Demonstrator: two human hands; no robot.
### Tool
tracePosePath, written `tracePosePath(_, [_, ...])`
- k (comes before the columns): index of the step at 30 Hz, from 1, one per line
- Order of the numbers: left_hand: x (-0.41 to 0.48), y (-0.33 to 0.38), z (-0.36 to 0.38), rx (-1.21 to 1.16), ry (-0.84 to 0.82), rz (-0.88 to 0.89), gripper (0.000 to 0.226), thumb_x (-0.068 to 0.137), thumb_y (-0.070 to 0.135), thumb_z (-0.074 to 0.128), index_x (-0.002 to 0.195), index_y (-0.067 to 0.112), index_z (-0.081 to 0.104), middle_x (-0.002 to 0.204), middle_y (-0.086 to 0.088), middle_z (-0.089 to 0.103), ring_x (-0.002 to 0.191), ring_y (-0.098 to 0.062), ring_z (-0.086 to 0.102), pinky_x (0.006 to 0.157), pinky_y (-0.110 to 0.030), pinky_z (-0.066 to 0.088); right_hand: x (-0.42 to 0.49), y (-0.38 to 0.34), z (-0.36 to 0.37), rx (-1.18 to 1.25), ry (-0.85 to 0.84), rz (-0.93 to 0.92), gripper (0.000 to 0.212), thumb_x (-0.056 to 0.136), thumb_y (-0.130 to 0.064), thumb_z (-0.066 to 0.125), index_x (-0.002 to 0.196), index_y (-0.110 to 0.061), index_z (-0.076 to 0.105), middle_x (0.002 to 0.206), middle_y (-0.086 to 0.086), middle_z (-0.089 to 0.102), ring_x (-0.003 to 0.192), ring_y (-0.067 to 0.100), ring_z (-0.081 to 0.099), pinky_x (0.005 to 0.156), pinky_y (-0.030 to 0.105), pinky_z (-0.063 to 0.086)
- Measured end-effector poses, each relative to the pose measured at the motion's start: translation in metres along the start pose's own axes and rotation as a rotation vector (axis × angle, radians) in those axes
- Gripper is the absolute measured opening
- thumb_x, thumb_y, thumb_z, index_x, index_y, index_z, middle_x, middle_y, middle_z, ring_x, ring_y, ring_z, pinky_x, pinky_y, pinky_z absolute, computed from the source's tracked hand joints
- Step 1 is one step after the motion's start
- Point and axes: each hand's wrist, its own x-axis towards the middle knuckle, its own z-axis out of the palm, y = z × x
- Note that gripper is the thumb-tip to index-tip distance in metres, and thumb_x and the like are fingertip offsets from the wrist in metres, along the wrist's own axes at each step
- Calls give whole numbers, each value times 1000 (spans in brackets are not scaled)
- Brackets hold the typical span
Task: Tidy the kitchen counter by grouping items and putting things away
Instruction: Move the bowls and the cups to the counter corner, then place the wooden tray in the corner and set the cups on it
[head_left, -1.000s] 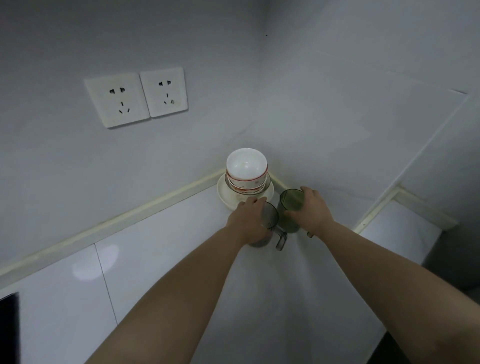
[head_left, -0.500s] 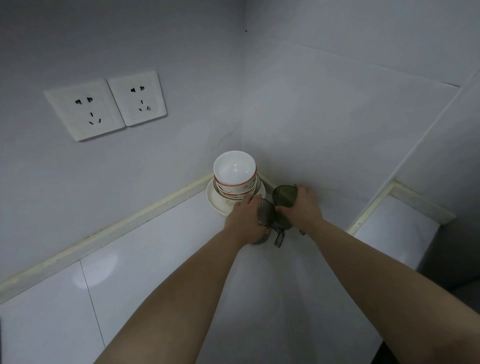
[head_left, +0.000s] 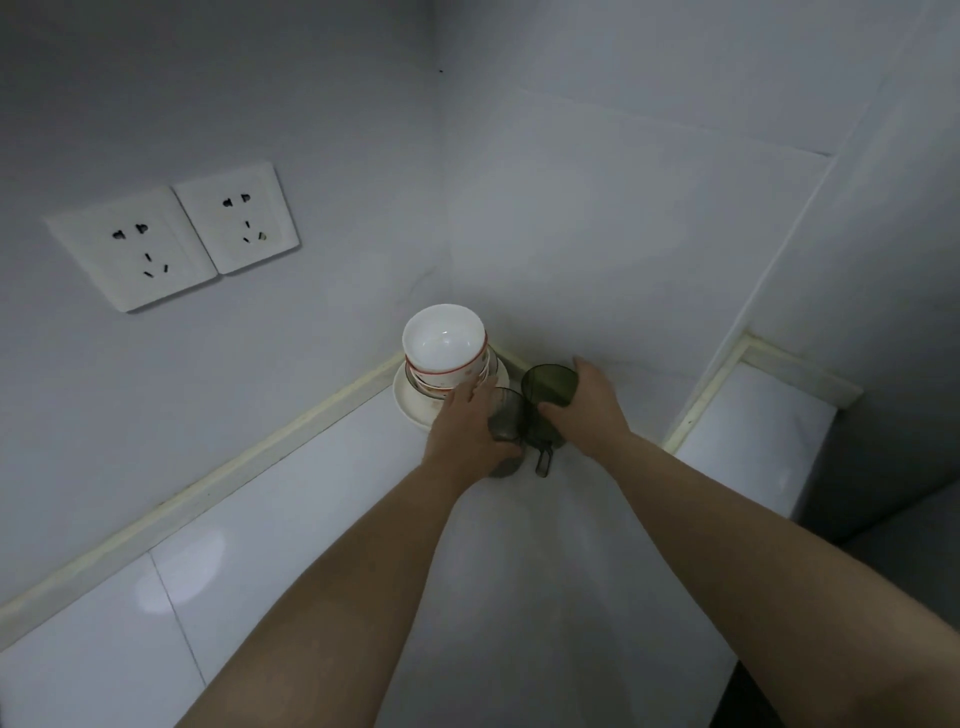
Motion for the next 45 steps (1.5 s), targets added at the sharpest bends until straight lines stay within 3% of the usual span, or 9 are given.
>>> tracePosePath(4, [-11,3,-8,-27,72,38,85,76,36,74,147,17,31,153,-3,27,141,-24,24,112,-45,32,-18,-5,-5,-35,25,-24,63,83,-22,64,138,-5,40,135,16,46,125,33,43,104,39,38])
tracePosePath(9, [-40,9,-32,-19,135,86,71,80,25,68,143,16,37,149,-3,34,137,-23,32,106,-39,37,-47,-22,-15,-34,59,-111,36,76,-16,63,111,-7,58,108,13,58,103,32,53,86,38,46])
tracePosePath(12, [-61,8,-54,32,155,86,68,82,27,64,143,18,36,152,-1,30,139,-22,29,108,-37,34,-63,-38,-18,-92,59,-202,24,73,-13,61,95,-5,58,97,14,59,97,35,53,77,33,39])
tracePosePath(17, [-119,0,-91,217,213,122,72,85,28,60,148,16,27,155,-8,24,142,-26,23,115,-35,21,-108,-70,-8,-261,65,-455,55,75,-30,52,122,0,55,119,19,56,113,37,50,98,40,38])
tracePosePath(21, [-179,-15,-119,345,207,71,70,89,30,55,150,17,22,157,-8,16,144,-24,16,117,-35,15,-154,-104,3,-350,25,-585,59,83,-29,57,137,-8,43,139,13,43,129,30,38,109,40,29])
tracePosePath(26, [-267,-35,-156,401,219,-35,68,91,29,52,150,19,20,158,-6,13,145,-23,13,118,-37,14,-222,-148,23,-395,14,-747,57,88,-31,52,139,-8,39,144,12,37,137,26,28,115,38,18])
tracePosePath(32, [-387,-60,-206,648,369,-173,63,97,43,35,152,18,13,158,-7,12,146,-25,6,117,-45,8,-324,-206,51,-453,34,-949,57,92,-36,46,142,-10,35,152,12,26,143,26,16,116,45,6])
tracePosePath(36, [-475,-73,-231,752,420,-319,64,98,47,25,152,19,4,160,-8,5,147,-27,-1,116,-49,5,-401,-243,73,-440,26,-1040,57,94,-38,43,143,-12,33,154,11,23,144,25,14,117,46,5])
tracePosePath(45, [-713,-114,-269,814,472,-594,66,97,51,26,152,19,7,160,-9,4,147,-27,-2,115,-52,6,-603,-318,152,-338,-112,-1243,57,94,-40,42,144,-14,34,155,10,23,145,25,14,117,49,5])
